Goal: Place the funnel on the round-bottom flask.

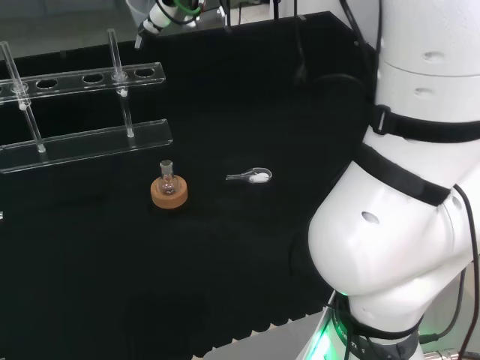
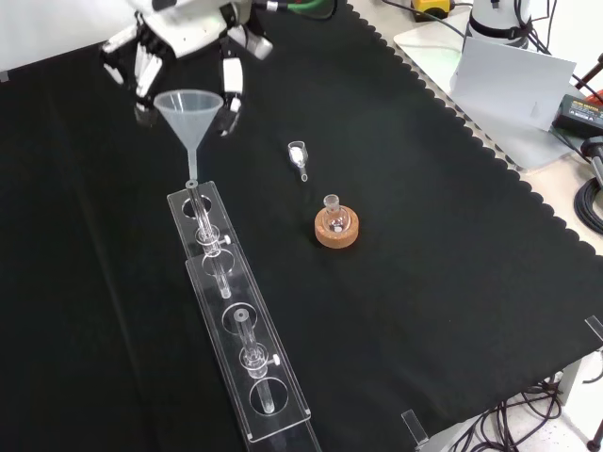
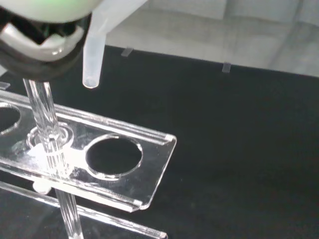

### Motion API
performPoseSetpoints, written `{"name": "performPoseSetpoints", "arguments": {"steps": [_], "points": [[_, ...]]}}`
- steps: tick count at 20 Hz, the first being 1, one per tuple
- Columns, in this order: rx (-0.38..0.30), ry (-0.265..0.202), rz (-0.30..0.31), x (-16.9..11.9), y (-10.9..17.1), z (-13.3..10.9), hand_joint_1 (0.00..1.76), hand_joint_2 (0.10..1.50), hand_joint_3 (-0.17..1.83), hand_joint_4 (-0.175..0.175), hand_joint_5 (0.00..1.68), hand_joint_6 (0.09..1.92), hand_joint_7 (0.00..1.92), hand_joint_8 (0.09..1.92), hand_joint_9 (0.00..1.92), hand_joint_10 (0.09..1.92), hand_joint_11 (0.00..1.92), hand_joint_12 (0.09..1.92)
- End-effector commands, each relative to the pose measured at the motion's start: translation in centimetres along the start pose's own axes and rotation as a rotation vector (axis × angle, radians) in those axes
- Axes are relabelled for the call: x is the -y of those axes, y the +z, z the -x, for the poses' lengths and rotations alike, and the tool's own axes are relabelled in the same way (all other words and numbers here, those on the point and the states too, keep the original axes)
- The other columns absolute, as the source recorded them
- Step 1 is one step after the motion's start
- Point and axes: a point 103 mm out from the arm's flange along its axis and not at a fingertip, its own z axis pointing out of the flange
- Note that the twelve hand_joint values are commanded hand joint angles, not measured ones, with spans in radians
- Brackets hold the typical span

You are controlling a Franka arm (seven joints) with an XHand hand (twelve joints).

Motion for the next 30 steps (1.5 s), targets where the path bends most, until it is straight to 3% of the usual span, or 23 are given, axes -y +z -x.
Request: {"name": "performPoseSetpoints", "arguments": {"steps": [1, 5, 13, 16, 20, 30], "points": [[-0.004, -0.015, 0.038, 2.9, -2.7, 0.7, 0.93, 0.50, 0.61, 0.021, 0.81, 0.60, 1.18, 0.41, 1.15, 0.28, 0.09, 1.61], [0.004, -0.040, 0.041, 5.2, -4.0, 0.0, 0.96, 0.48, 0.64, 0.029, 0.87, 0.60, 1.22, 0.40, 1.16, 0.28, 0.10, 1.61], [0.028, -0.048, -0.044, 11.2, -3.8, -1.3, 0.97, 0.47, 0.66, 0.037, 0.90, 0.60, 1.23, 0.39, 1.18, 0.28, 0.11, 1.61], [0.037, -0.072, -0.075, 13.1, -3.2, -1.9, 0.97, 0.47, 0.67, 0.047, 0.91, 0.59, 1.25, 0.39, 1.19, 0.28, 0.11, 1.61], [0.044, -0.101, -0.129, 15.2, -1.9, -2.9, 0.97, 0.46, 0.69, 0.063, 0.95, 0.59, 1.26, 0.38, 1.21, 0.27, 0.11, 1.60], [0.021, -0.109, -0.200, 18.0, 3.2, -5.1, 0.97, 0.45, 0.71, 0.073, 0.98, 0.58, 1.29, 0.37, 1.22, 0.27, 0.13, 1.59]]}}
